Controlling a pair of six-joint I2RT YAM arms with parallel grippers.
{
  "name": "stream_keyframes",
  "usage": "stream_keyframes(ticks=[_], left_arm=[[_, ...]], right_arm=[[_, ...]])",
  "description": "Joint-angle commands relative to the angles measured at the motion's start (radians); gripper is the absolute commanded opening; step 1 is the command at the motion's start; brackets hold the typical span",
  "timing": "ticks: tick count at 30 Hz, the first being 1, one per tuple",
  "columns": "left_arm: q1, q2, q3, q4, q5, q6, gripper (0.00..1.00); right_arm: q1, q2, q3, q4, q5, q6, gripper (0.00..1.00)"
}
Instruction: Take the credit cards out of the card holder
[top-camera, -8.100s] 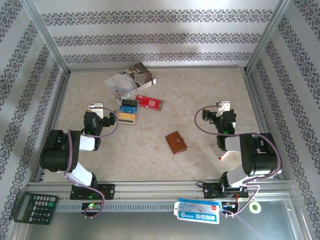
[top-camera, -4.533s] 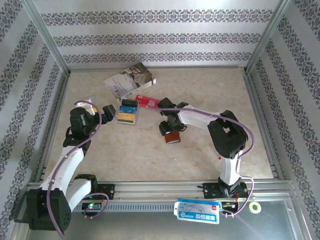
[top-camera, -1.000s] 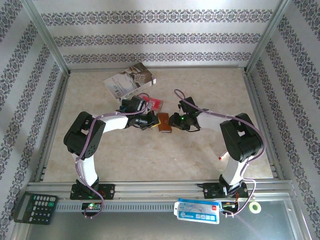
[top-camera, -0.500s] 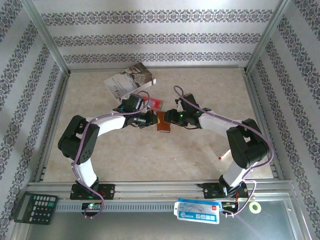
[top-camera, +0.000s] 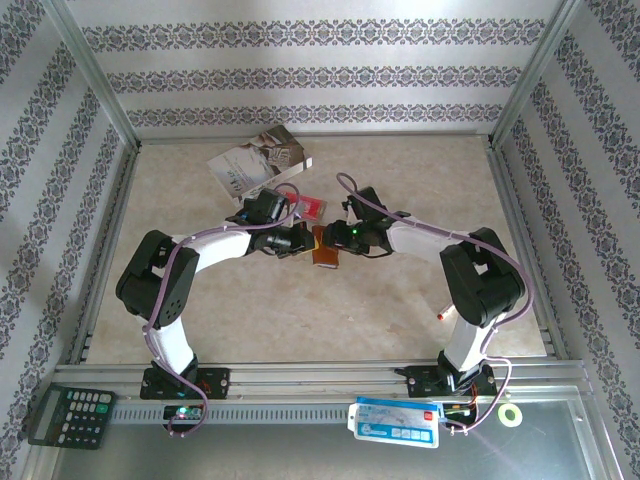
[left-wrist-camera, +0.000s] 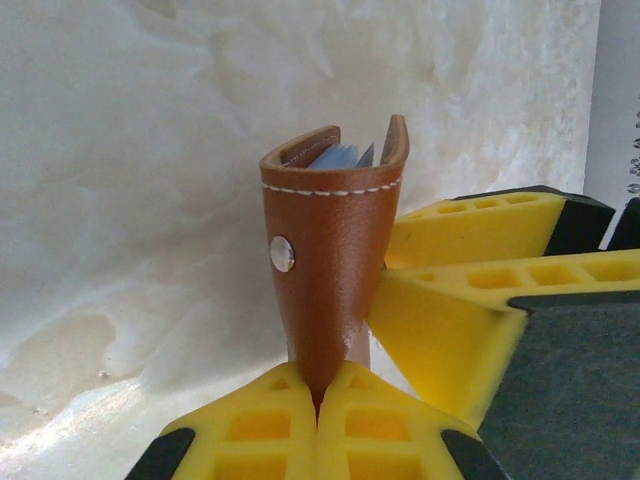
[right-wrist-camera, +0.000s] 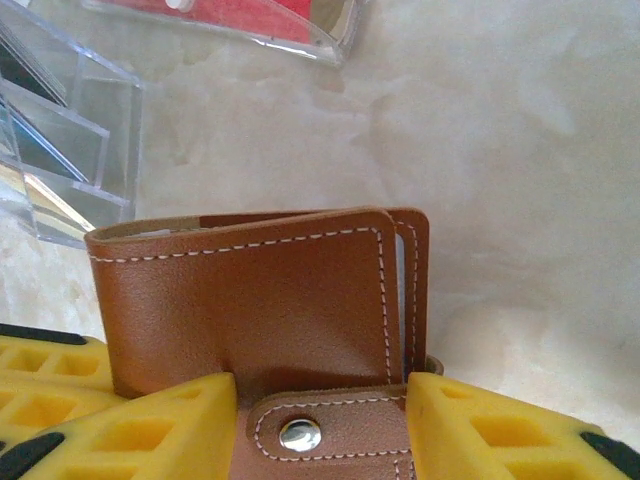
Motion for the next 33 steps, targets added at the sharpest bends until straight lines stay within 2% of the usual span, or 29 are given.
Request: stream_keyframes(ticks=[1,7,18,25,29,33], left_arm=[[0.004,0.006,0.036,0.002,0.028,0.024,0.00],[0.004,0.009,0.035,0.002,0.021,0.022,0.00],[0.005,0.018,0.033,-0.038,-0.036,0.020,0.00],[0.005,0.015,0.031,-0.044,-0.042,0.024,0.00],[0.003,0.017,0.033,-0.044,-0.035,0.022,0.00],[0.004,0.017,0.036,-0.040,-0.022,0.025,0.00]], right_arm=[[0.022,0.029,0.033,-0.060,0.028,-0.017,0.48],[0.037,0.043,0.048,-0.117,0.091,-0.035,0.48],[0.024,-0.008,0.021,-0.158,0.182,-0.011,0.39],[0.050,-0.014,0.031,-0.209,0.240,0.021,0.33],[0.052,-0.003,0.036,-0.211,0.226,0.024,0.31],[0.054,0.017,0.058,-0.166,0.115,0.001,0.32]])
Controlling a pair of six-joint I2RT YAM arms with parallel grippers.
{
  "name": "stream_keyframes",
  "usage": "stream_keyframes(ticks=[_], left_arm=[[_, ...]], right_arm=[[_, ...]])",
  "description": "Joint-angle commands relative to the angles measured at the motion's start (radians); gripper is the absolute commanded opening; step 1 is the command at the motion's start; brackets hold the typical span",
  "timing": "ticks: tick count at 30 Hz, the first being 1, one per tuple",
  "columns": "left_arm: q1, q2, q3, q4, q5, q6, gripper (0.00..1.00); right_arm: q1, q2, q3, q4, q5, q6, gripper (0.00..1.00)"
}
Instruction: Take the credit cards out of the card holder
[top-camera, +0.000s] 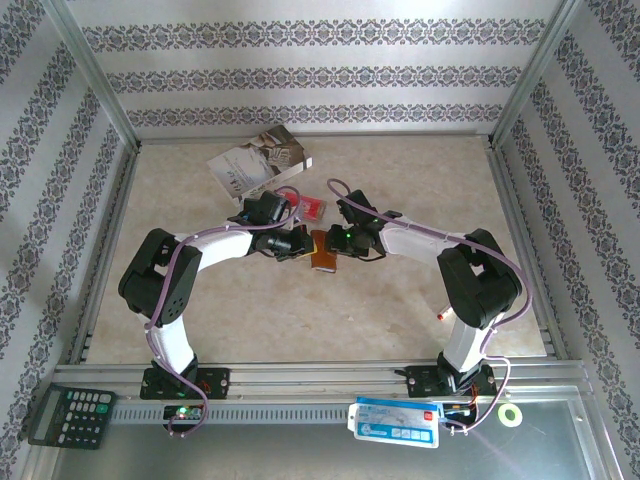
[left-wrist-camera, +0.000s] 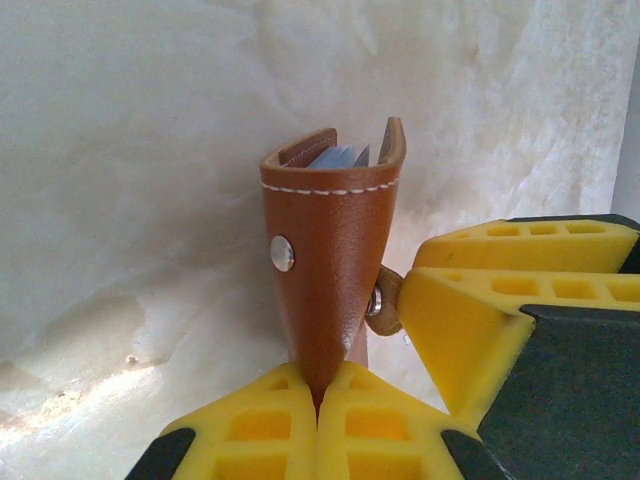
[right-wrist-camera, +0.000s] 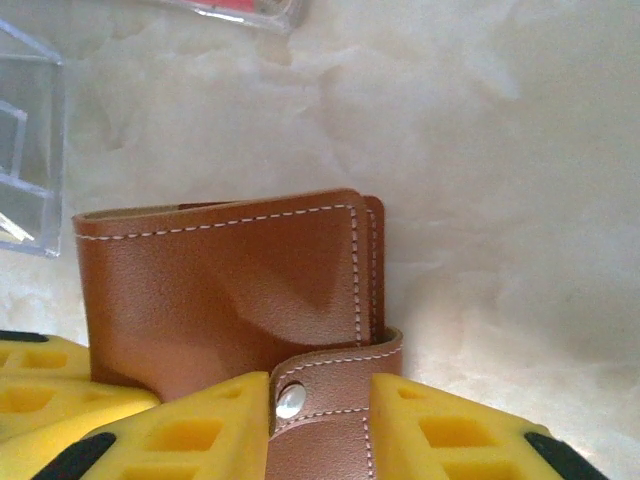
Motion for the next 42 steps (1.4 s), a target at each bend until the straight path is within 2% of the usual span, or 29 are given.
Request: stream_keyframes(ticks=[1,11,23,27,31,33,36,42], left_arm=[[0.004,-0.001,0.034,-0.002,0.000,0.026,0.00],[0.003,-0.003,0.027,0.010,0.010,0.023,0.00],[0.004,0.002,0.030,-0.038,-0.057,0.037,0.00],[0.003,0.003,0.030,-0.062,-0.081,0.050,0.00],[0.004,0.008,0.030,-0.057,-0.069,0.048,0.00],[0.004,0.012,0.032,-0.049,-0.059,0.048,0.00],[0.004,0.018,0.037,-0.043,-0.038,0.047,0.00],[0.005,0.024,0.040,-0.049,-0.030,0.047,0.00]], right_arm=[[0.000,0.027,0.031,-0.056,-0.052,-0.014,0.32],[0.022,0.076,0.081,-0.113,-0.019,-0.010,0.32],[0.001,0.001,0.009,-0.152,0.157,0.026,0.05],[-0.013,-0.023,-0.024,-0.151,0.194,0.053,0.02],[-0.019,-0.027,-0.031,-0.134,0.166,0.054,0.06],[-0.021,-0.023,-0.030,-0.113,0.130,0.047,0.17],[-0.024,-0.003,-0.007,-0.102,0.096,0.027,0.27],[-0.032,0.059,0.049,-0.117,0.098,-0.005,0.30]])
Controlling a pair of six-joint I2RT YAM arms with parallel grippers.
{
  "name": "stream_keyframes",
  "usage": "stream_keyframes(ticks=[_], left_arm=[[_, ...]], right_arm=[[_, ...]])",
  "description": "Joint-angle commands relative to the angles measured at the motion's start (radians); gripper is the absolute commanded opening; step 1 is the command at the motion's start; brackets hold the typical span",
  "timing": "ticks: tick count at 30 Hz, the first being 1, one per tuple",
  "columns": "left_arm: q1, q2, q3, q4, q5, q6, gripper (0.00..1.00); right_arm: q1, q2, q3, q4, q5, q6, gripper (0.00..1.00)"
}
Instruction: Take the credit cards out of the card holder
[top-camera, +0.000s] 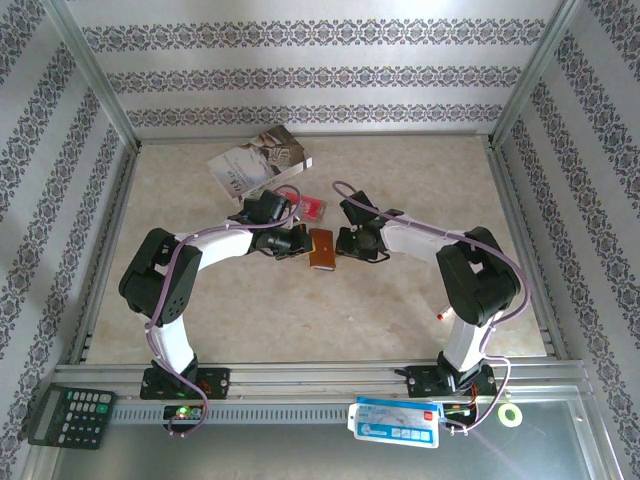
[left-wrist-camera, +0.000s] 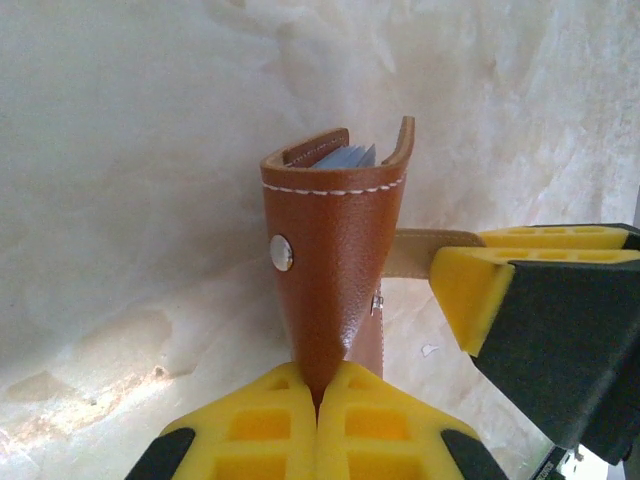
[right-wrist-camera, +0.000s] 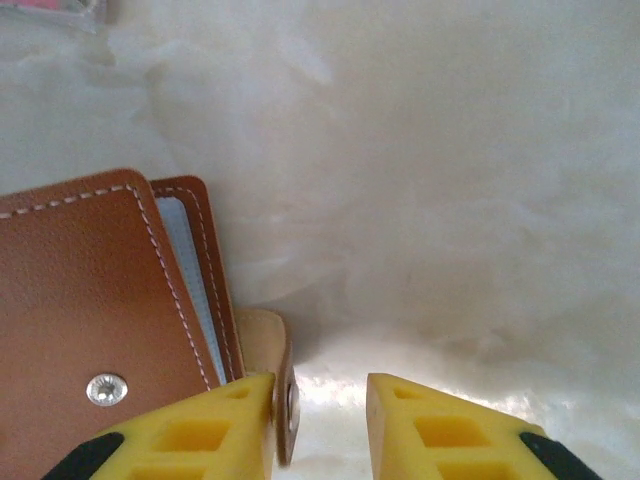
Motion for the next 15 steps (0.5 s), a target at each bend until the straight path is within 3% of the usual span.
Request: stream_keyframes(ticks=[1,7,13,15], left_arm=[[0.005,0.018,0.024,-0.027,0.008,0.025,0.00],[0.004,0.015,0.026,-0.033,-0.005,0.021,0.00],[0.006,-0.027,0.011,-0.038,-0.080,-0.007,0.29],[0.013,-0.066,0.000,-0.043,-0.117,-0.009,0.44]], right_arm=[[-0.012,0.038,0.037,-0.014,-0.010,-0.024,0.30],[-0.017,0.055,0.046,-0.001,-0.028,-0.038,0.22],[-0.022,-0.016,0.030,-0.003,-0.022,-0.081,0.07],[-0.022,-0.059,0.026,-0.016,-0.031,-0.121,0.06]])
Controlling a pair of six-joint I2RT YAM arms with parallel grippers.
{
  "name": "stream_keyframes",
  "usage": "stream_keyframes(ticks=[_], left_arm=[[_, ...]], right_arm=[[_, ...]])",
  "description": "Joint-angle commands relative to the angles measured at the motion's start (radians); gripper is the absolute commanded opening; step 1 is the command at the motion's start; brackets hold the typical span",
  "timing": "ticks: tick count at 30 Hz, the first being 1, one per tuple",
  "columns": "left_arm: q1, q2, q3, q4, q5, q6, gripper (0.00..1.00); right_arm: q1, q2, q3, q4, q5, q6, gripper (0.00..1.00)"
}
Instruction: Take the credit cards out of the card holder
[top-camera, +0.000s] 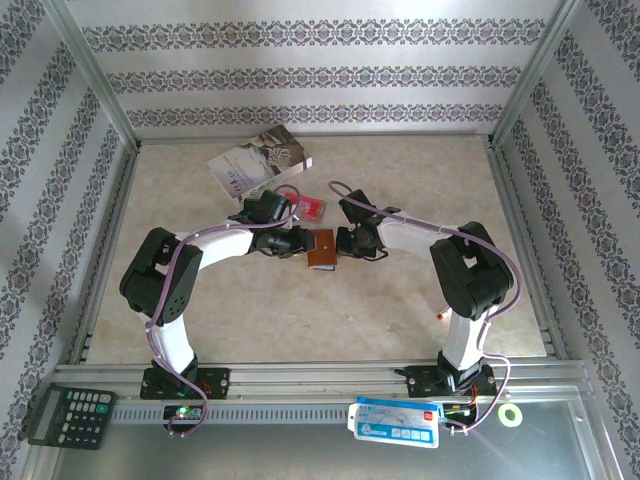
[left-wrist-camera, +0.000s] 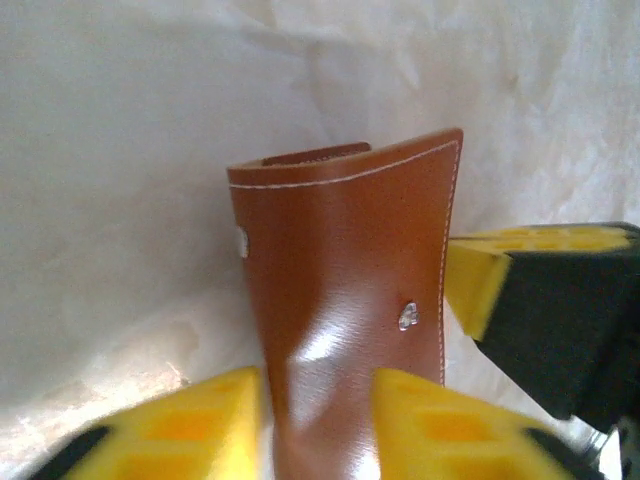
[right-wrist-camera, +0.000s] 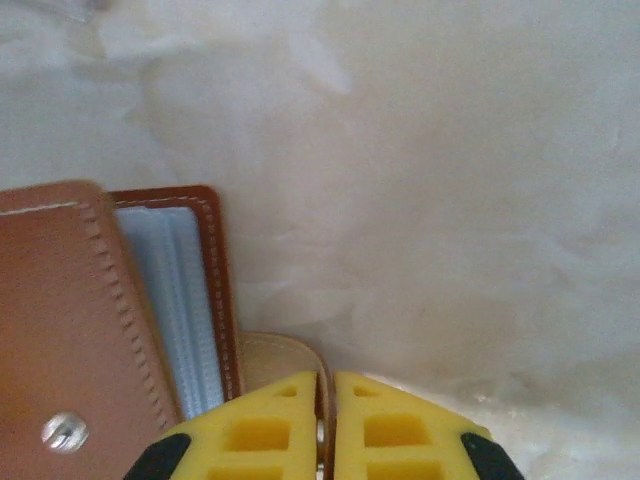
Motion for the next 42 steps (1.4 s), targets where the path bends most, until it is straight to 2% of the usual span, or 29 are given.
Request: stream_keyframes(ticks=[1,6,13,18,27,30,33,42], left_arm=[[0.018,-0.084,-0.006,-0.037,-0.077,-0.004,0.49],[0.051,-0.202,-0.049,-0.038,-0.159,-0.011,0.63],[0.101,-0.356,-0.140,-0.009,-0.226,-0.041,0.77],[0.116,-0.402,-0.175,-0.005,-0.223,-0.034,0.80],[0.117,-0.385,-0.182,0.004,-0.182,-0.029,0.81],[0.117,-0.362,-0.173,0.016,-0.143,-0.021,0.79],[0.115,-0.331,-0.155,0.020,-0.087,-0.012,0.72],[0.037,-0.179,-0.070,0.034,-0.027,-0.010,0.41]], right_arm=[[-0.009,-0.102,0.005,-0.022,-0.022,-0.080,0.06],[0.007,-0.168,0.035,-0.059,-0.110,-0.187,0.06],[0.024,-0.158,0.087,-0.031,-0.214,-0.185,0.07],[0.032,-0.121,0.135,-0.009,-0.241,-0.166,0.07],[0.030,-0.113,0.151,-0.007,-0.239,-0.160,0.07],[0.016,-0.128,0.122,-0.021,-0.206,-0.165,0.07],[-0.006,-0.141,0.091,-0.046,-0.156,-0.172,0.07],[-0.055,-0.131,0.020,-0.109,-0.013,-0.188,0.07]])
